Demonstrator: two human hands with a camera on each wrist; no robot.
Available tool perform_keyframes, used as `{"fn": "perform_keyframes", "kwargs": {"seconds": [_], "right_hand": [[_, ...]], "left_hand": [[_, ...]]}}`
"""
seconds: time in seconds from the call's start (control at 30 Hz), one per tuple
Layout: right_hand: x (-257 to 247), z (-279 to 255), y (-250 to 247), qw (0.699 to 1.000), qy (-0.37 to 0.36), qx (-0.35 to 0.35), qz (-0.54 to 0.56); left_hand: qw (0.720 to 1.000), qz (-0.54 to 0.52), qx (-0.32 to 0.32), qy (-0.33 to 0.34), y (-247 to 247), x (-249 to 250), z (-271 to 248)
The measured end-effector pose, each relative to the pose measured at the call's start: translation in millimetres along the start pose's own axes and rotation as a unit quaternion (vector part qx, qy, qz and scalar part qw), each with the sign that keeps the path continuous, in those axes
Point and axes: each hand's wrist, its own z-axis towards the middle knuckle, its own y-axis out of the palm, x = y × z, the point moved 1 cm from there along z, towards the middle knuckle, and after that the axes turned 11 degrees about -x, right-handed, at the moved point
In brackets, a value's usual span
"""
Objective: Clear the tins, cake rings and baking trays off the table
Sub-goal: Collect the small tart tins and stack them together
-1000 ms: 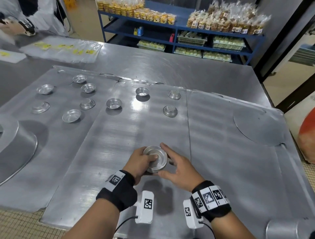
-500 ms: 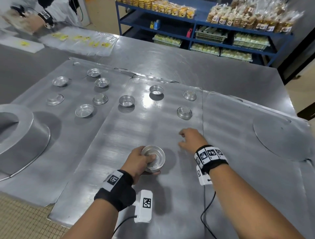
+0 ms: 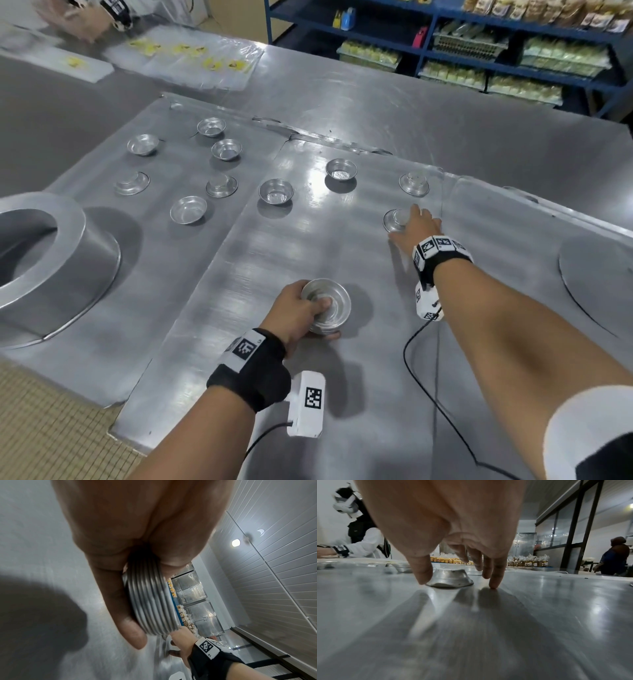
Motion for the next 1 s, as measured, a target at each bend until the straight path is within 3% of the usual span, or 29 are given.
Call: {"fn": "perform_keyframes", "kwargs": {"seconds": [0.1,0.27,0.43,0.63,0.87,1.0], "right_hand": [[-0.6,10.6,-2.5,0.999,-0.016,-0.018,-0.029],[1.7,5.2,-2.1,1.0,-0.01,0.008,0.025],[-0.1,-22.1,-1.7,0.996,-0.057,0.05,0.045],[-8.0,-69.6,-5.4,0.986,-0.121,0.051,0.102],[-13.8,-149.8,13.4,0.947,-0.206,0.056,0.241],[-12.1,-198.0,34.5,0.899,-0.257,0.055,0.351]], "left_hand": [[1.0,0.003,0.001,0.0,-1.1,-0.2,1.5],[1.0,0.007,-0.002,-0.002,-2.2,-2.0,-0.4],[1.0,0.008,-0.006,-0.002,1.4,-2.3,-5.4],[1.0,0.014,-0.007,-0.011,5.4,-5.3,-12.6],[0.999,0.014,-0.01,-0.032,9.3,-9.4,-21.5],[0.999,-0.01,-0.034,-0.039,11.8,-10.7,-28.4]]}}
